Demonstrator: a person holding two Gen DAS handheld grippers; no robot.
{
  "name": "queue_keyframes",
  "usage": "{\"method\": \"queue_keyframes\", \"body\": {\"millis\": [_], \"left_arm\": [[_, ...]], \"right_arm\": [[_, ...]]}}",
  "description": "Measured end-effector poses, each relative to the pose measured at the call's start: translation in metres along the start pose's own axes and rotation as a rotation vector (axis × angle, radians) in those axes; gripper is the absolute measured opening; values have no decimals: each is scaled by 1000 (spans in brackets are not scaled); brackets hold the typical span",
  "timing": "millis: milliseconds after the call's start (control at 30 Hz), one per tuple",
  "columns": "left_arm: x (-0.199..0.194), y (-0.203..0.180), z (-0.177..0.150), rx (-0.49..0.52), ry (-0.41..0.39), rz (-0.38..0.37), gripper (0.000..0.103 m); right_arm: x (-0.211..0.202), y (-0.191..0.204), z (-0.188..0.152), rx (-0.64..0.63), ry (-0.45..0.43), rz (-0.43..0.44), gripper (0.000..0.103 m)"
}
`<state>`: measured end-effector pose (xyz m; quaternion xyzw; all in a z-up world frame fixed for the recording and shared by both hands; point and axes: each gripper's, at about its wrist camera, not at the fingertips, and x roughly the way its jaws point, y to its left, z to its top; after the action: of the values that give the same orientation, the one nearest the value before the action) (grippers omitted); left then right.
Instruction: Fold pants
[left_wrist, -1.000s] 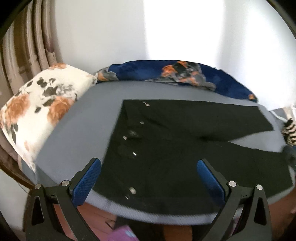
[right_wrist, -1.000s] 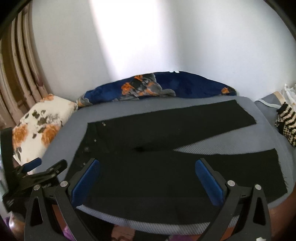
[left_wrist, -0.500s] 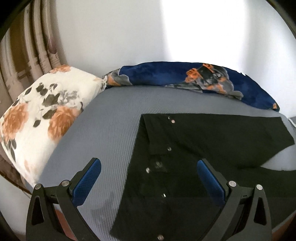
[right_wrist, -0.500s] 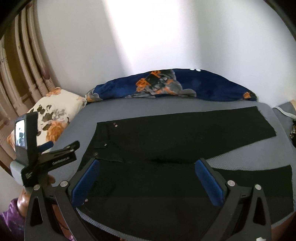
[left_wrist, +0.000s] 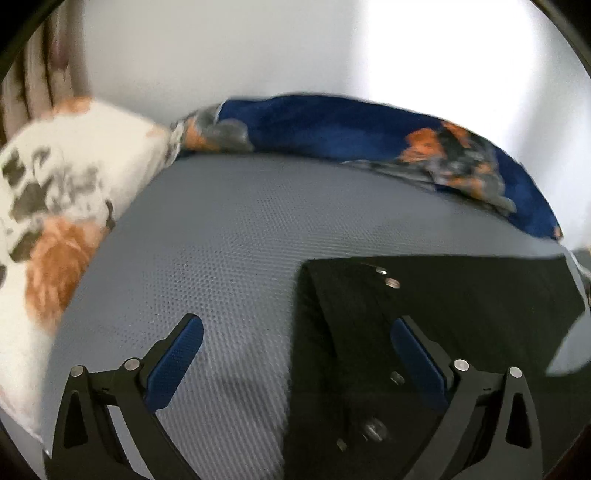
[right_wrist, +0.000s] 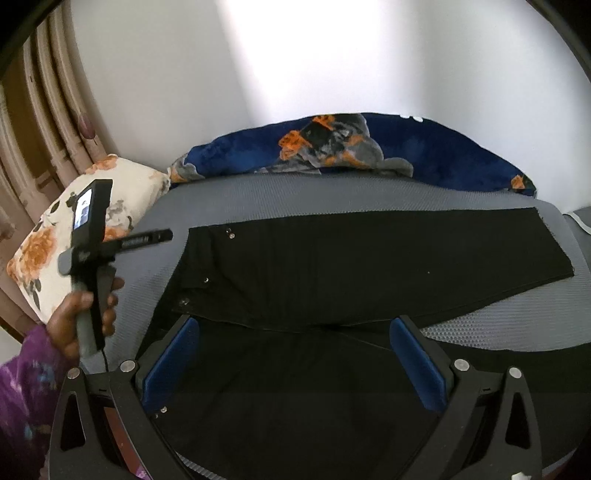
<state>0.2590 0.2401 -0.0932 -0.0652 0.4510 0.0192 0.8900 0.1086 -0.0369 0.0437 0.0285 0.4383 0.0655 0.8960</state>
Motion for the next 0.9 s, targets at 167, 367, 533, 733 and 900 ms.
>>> {"method": "queue_keyframes", "body": {"millis": [167, 367, 533, 733, 900], "left_arm": [[47, 22, 14, -52, 51, -91, 85], [95, 16, 23, -2, 132, -187, 78], [113, 2, 26, 40, 169, -320, 40], [86, 5, 14, 11, 77, -343, 17], [9, -9, -7, 27, -55, -365, 16]], "right_arm": [[14, -5, -2, 11, 34, -5, 103], [24, -8, -3, 6, 55, -17, 103], [34, -21, -1, 48, 90, 7, 103], [52, -83, 19, 353, 104, 168, 103], [83, -143, 47, 605, 104, 276, 103]]}}
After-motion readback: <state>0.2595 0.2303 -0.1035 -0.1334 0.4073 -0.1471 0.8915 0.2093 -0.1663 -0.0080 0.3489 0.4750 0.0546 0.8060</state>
